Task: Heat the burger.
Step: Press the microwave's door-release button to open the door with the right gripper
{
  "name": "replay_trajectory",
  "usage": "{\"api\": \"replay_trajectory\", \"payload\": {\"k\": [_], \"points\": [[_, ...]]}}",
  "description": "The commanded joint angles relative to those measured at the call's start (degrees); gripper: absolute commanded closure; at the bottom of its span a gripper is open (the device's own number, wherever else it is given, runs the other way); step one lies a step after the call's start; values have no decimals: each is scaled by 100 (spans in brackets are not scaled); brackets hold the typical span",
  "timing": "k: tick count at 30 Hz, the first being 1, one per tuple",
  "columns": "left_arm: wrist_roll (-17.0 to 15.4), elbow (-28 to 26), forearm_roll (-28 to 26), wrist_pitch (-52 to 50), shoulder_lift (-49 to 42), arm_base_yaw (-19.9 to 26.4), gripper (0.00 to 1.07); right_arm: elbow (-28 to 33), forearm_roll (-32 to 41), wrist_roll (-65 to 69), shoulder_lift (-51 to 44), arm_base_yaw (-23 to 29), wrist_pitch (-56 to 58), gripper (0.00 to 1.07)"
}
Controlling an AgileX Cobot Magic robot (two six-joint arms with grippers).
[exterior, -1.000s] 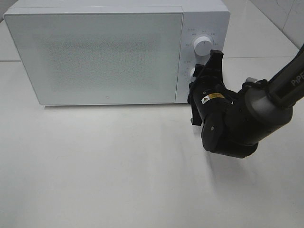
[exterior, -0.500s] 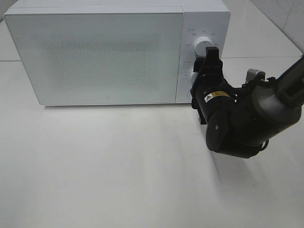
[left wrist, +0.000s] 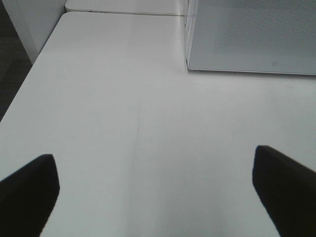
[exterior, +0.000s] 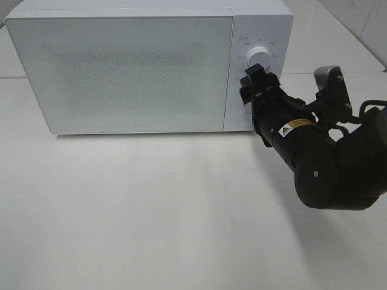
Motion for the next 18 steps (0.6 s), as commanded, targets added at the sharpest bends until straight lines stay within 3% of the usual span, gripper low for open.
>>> {"api": "replay_trajectory", "payload": {"k": [1, 5, 10, 17, 18], "points": [[0, 0, -17, -80, -97, 11, 7, 11, -115, -1616, -521, -23, 831, 37], [0, 0, -17, -80, -97, 11, 7, 11, -52, -2630, -796, -80, 1404, 37], [0, 0, -17, -80, -97, 11, 7, 11, -69, -4360, -1215, -504, 2819, 37], [0, 0, -17, -80, -97, 11, 7, -34, -69, -5707, -1633, -900, 4154, 37], [0, 0, -17, -80, -97, 11, 7, -155, -69, -6068, -1753, -1054, 4756, 37]]}}
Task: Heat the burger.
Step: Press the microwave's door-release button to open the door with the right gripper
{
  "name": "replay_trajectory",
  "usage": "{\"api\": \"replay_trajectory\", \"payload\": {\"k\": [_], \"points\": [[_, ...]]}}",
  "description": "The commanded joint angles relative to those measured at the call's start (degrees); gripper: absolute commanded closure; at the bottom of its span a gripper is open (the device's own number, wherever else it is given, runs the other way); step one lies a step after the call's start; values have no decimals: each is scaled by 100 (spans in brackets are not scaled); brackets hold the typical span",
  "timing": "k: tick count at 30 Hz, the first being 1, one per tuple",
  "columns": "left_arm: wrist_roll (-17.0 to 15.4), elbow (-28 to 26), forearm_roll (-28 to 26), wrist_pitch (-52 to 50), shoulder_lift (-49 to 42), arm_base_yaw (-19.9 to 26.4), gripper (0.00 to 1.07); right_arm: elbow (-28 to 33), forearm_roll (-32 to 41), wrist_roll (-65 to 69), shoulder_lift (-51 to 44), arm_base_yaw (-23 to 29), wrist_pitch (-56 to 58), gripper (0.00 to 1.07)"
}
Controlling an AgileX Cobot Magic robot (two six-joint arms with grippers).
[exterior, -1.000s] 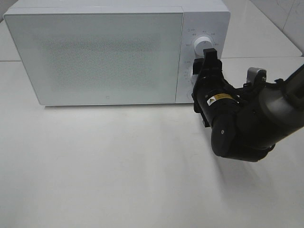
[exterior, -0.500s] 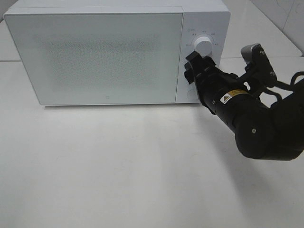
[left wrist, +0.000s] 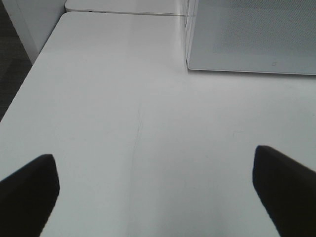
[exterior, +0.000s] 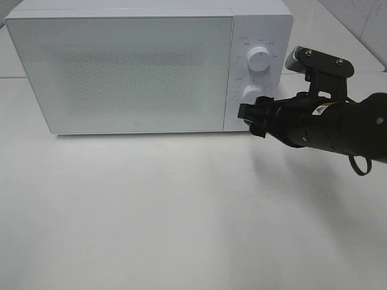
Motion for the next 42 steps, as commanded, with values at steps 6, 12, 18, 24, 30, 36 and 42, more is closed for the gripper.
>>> {"api": "replay_trajectory", "payload": {"k": [6, 12, 18, 24, 30, 36, 42], "points": [[0, 0, -17, -80, -97, 11, 7, -716, -97, -1593, -338, -682, 2853, 37], [0, 0, -17, -80, -97, 11, 7, -1249, -922, -1707, -344, -928, 4796, 38], [0, 0, -17, -80, -97, 11, 7, -1690, -1788, -1438, -355, -928, 6325, 38], [0, 0, -17, -80, -97, 11, 7, -1908, -2063, -1157, -470, -928, 7431, 38], [0, 0, -17, -80, -97, 11, 7, -1908, -2257, -1054, -968, -928, 7930, 38], [0, 0, -17, -80, -97, 11, 7, -1908, -2699, -676, -1845, -928, 7649, 36], [0, 0, -17, -80, -97, 11, 7, -1885, -3300, -115, -2578, -928, 7466, 28]]}}
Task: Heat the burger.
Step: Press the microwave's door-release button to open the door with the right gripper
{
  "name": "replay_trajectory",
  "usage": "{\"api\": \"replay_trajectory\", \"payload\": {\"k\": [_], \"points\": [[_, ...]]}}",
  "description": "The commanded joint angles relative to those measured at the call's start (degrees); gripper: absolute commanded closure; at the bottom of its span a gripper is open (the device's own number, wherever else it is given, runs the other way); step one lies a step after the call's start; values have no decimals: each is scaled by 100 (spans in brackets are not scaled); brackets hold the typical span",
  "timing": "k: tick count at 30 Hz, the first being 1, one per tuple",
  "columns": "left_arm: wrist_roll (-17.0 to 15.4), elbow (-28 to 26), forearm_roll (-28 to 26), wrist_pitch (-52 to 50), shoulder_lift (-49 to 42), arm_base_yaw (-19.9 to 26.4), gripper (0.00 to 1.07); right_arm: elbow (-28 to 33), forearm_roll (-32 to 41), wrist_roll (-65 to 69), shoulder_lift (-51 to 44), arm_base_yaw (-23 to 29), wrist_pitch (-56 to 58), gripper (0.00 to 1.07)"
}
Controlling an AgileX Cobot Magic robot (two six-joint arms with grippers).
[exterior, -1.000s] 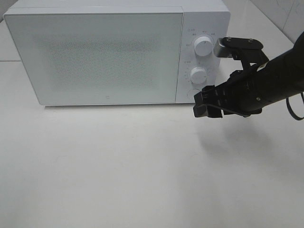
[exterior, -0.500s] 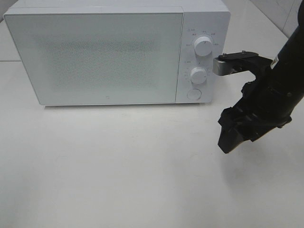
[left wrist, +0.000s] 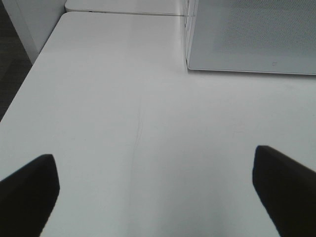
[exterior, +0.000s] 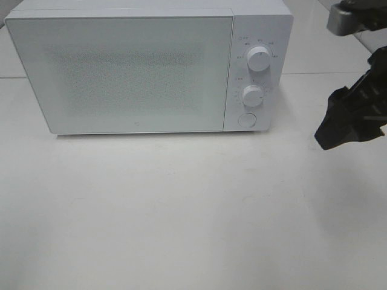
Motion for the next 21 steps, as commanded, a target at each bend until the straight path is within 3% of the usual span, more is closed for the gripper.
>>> {"api": "replay_trajectory", "payload": {"k": [1, 8, 21], "points": [[0, 0, -17, -80, -97, 11, 7, 92, -539, 447, -521, -23, -149, 28], [0, 0, -17, -80, -97, 11, 7, 968, -1054, 733, -1530, -23, -407, 29], [0, 0, -17, -80, -97, 11, 7, 2269, -1100, 854, -3908, -46, 23, 31]]}}
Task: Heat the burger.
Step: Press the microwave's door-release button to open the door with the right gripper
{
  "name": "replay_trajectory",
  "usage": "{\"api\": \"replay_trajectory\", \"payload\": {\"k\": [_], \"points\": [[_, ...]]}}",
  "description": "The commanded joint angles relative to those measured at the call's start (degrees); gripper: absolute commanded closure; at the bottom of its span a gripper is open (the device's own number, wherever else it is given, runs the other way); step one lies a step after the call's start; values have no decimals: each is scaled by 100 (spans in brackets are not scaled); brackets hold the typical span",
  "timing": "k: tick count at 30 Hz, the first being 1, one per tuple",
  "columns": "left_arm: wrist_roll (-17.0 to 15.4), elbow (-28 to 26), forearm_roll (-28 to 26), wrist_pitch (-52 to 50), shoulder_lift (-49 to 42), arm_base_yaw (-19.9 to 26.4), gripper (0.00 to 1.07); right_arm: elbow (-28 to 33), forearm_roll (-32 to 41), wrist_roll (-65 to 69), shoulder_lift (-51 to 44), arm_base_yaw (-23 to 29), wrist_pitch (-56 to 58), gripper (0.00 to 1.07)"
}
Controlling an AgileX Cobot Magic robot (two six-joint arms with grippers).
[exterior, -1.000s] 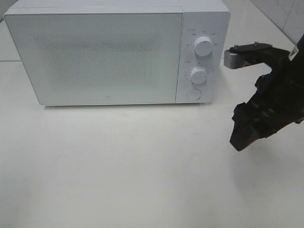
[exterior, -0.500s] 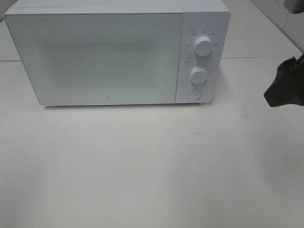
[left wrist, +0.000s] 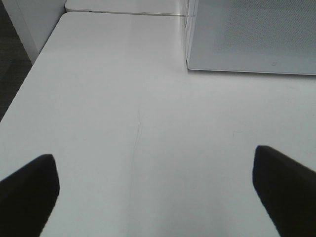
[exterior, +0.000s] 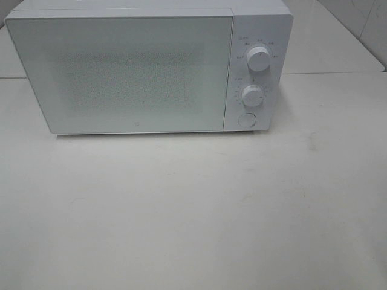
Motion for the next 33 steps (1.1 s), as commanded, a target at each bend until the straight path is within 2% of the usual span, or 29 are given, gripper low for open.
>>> {"api": "replay_trajectory", "payload": {"k": [1, 5, 7, 10, 23, 33], "points": [[0, 0, -17, -80, -97, 11, 7, 126, -11, 172, -670, -103, 246, 31], [0, 0, -17, -80, -97, 11, 7, 115, 11, 286, -1134, -407, 401, 31], [0, 0, -17, -80, -97, 11, 7, 126, 11, 281, -1610, -837, 619, 31], [0, 0, -17, -80, -97, 11, 7, 178, 17, 281, -2086, -1037, 756, 31], [0, 0, -17, -80, -97, 11, 7, 275, -52, 281, -3633, -1037, 877, 31], [0, 0, -6, -80, -74, 11, 7, 275, -80, 264, -3764, -1037, 877, 33]]}}
